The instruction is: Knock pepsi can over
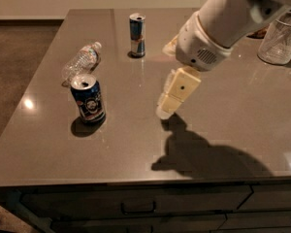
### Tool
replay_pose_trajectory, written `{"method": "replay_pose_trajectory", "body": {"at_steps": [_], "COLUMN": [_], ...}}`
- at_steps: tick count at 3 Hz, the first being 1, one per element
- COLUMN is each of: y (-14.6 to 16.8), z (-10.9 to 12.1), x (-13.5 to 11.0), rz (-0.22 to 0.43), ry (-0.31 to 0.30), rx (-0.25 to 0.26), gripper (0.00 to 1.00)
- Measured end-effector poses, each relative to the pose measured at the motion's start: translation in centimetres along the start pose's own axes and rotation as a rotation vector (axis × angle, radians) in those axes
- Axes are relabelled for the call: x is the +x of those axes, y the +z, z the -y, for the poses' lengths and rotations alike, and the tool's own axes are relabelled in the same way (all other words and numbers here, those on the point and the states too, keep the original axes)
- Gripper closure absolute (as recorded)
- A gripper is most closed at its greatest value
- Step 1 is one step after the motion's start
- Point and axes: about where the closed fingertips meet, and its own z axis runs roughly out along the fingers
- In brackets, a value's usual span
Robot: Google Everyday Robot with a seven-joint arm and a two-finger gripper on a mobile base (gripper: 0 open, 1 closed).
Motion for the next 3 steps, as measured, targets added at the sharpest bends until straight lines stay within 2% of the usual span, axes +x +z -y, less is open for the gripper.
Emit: {"method": "replay_pose_trajectory", "body": {"at_steps": [1,2,3], "y": [3.5,6.3,8.3], "z": [-0.4,-0.6,-0.5], "x": [-2.7,-5.0,-7.0], "rz": [0.065,0.117,0.168], "ry": [0.004,0.019,0.039], "rx": [-0.067,-0.106,-0.119], "gripper": [0.00,0.00,0.00]}}
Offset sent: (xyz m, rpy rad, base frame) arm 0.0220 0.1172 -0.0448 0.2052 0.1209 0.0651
